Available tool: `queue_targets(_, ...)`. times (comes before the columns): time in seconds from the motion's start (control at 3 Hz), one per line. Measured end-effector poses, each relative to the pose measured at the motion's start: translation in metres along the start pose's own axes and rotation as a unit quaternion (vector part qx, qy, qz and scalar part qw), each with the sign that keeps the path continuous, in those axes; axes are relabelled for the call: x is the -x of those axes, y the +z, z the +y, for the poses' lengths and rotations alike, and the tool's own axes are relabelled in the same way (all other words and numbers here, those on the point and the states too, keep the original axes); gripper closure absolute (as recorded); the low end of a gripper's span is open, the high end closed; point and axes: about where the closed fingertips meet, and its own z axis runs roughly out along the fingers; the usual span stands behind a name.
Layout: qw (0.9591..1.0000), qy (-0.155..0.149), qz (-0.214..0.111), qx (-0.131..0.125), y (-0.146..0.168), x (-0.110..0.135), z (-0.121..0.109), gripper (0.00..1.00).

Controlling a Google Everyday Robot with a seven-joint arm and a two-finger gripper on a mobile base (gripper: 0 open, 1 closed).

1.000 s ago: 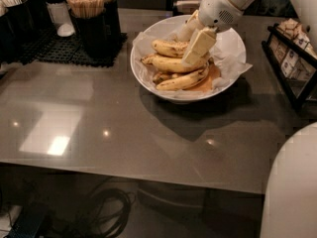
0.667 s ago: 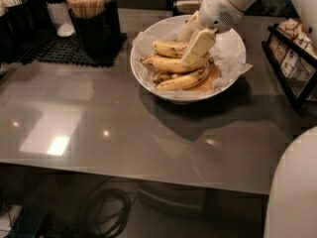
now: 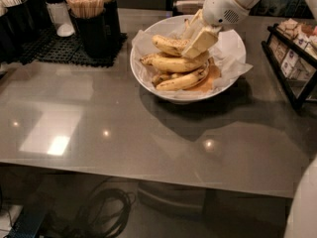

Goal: Pick banana from white bowl

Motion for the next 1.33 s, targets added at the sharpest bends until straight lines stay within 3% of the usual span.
queue_targets(0.33, 0.9992, -0.021, -0.010, -0.034, -0.027, 0.012, 0.015, 1.00)
queue_targets(0.67, 0.9975, -0.040, -0.030, -0.049, -0.053, 0.018, 0.044, 1.00)
queue_targets(1.0, 0.9923, -0.064, -0.093, -0.051, -0.053, 0.020, 0.079, 1.00)
queue_targets(1.33, 0.9787, -0.086, -0.175, -0.064, -0.049, 0.028, 0.122, 1.00)
